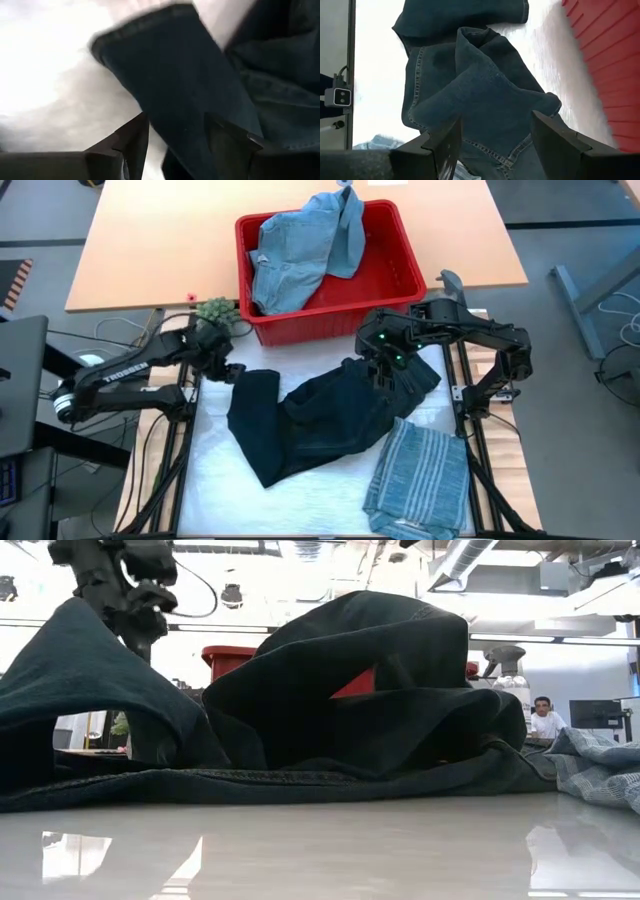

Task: Fold Laundry from Bin
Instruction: Fold the blue denim pants

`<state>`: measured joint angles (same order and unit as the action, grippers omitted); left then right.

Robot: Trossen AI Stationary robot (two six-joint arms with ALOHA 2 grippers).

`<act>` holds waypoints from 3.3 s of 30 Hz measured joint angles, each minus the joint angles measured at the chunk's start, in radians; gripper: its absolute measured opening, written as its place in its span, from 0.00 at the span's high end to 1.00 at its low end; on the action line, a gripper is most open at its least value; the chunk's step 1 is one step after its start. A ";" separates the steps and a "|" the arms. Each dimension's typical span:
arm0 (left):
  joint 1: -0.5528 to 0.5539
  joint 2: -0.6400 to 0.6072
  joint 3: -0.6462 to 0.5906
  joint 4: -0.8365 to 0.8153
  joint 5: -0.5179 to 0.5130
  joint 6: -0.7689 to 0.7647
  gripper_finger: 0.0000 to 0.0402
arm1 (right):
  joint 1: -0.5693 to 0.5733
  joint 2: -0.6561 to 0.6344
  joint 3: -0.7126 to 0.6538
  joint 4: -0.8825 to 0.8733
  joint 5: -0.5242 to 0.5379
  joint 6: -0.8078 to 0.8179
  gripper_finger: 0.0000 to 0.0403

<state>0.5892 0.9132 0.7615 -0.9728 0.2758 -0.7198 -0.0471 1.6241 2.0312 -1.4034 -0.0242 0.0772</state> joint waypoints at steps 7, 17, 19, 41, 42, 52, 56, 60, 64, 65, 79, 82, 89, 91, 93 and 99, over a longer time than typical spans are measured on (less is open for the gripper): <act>0.000 0.022 -0.128 0.167 0.132 -0.100 0.55 | 0.000 0.000 0.000 0.001 0.000 -0.002 0.37; 0.000 0.024 -0.209 0.336 0.187 -0.215 0.62 | 0.000 0.000 0.000 0.003 0.000 0.001 0.37; 0.000 0.024 -0.209 0.356 0.191 -0.228 0.72 | 0.000 0.000 0.000 0.005 0.000 0.001 0.37; -0.012 -0.109 0.067 -0.080 -0.036 -0.044 0.96 | 0.000 0.001 0.000 -0.016 0.000 0.048 0.37; -0.014 -0.120 0.067 -0.119 -0.020 -0.044 0.94 | 0.000 0.001 0.000 -0.016 0.000 0.045 0.37; -0.048 -0.106 0.067 -0.039 0.000 -0.046 0.49 | -0.001 0.001 0.000 -0.003 -0.001 0.061 0.37; -0.048 -0.045 0.052 -0.039 0.022 -0.025 0.33 | -0.001 0.001 0.000 -0.003 -0.001 0.113 0.37; -0.033 0.003 -0.037 -0.043 0.038 -0.048 0.26 | -0.001 0.001 0.000 0.000 -0.002 0.157 0.37; -0.013 -0.025 -0.165 0.169 0.123 -0.172 0.26 | -0.001 0.001 0.000 0.002 -0.001 0.175 0.37; -0.009 -0.037 -0.195 0.237 0.145 -0.209 0.27 | -0.002 0.001 0.000 0.002 -0.001 0.184 0.37; -0.002 -0.073 -0.485 0.837 0.228 -0.565 0.35 | -0.041 0.001 0.000 0.049 0.001 0.240 0.37; -0.002 -0.074 -0.482 0.893 0.238 -0.603 0.50 | -0.041 0.001 0.000 0.053 0.001 0.240 0.37; -0.002 -0.104 -0.483 1.108 0.274 -0.638 0.97 | -0.028 0.001 -0.003 0.051 0.090 0.304 0.37; -0.004 -0.141 -0.466 1.172 0.280 -0.686 0.99 | -0.021 0.001 -0.015 0.054 0.120 0.318 0.37; -0.012 -0.190 -0.424 1.180 0.267 -0.709 0.99 | -0.012 0.001 -0.028 0.057 0.133 0.327 0.37; -0.045 -0.330 -0.283 1.184 0.285 -0.652 1.00 | 0.021 0.002 -0.116 0.280 0.132 0.309 0.37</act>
<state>0.5441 0.5828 0.4783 0.2112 0.5609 -1.3721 -0.0259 1.6257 1.9153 -1.1233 0.1078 0.3863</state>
